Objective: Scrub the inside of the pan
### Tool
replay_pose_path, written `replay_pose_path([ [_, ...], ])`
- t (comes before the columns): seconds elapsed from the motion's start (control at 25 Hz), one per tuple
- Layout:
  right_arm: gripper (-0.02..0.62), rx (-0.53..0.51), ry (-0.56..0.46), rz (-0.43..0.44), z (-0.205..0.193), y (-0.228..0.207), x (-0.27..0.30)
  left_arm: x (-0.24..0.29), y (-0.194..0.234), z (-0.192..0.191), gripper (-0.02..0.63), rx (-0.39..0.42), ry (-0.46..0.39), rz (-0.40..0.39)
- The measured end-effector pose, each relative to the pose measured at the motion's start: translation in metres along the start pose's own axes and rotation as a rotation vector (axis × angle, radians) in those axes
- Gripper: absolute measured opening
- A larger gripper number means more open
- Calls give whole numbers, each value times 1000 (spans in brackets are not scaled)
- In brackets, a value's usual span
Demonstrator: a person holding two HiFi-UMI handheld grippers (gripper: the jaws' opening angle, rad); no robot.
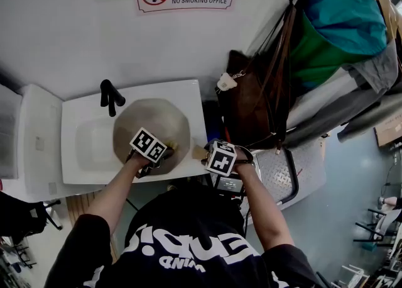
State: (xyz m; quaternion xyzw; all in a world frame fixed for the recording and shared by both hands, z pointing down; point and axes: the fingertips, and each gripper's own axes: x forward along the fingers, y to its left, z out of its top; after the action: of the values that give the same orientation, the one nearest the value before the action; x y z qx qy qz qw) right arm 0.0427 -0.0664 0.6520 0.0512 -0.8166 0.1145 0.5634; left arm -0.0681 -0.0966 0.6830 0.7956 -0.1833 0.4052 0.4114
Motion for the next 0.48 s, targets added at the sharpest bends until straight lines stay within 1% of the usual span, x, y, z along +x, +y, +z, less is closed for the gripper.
replay_pose_path([
  [0.16, 193, -1, -6, -3, -1, -1, 2, -9, -1, 7, 25, -40, -94, 8],
  [0.48, 192, 7, -27, -10, -4, -3, 17, -36, -6, 28, 25, -33, -242, 56],
])
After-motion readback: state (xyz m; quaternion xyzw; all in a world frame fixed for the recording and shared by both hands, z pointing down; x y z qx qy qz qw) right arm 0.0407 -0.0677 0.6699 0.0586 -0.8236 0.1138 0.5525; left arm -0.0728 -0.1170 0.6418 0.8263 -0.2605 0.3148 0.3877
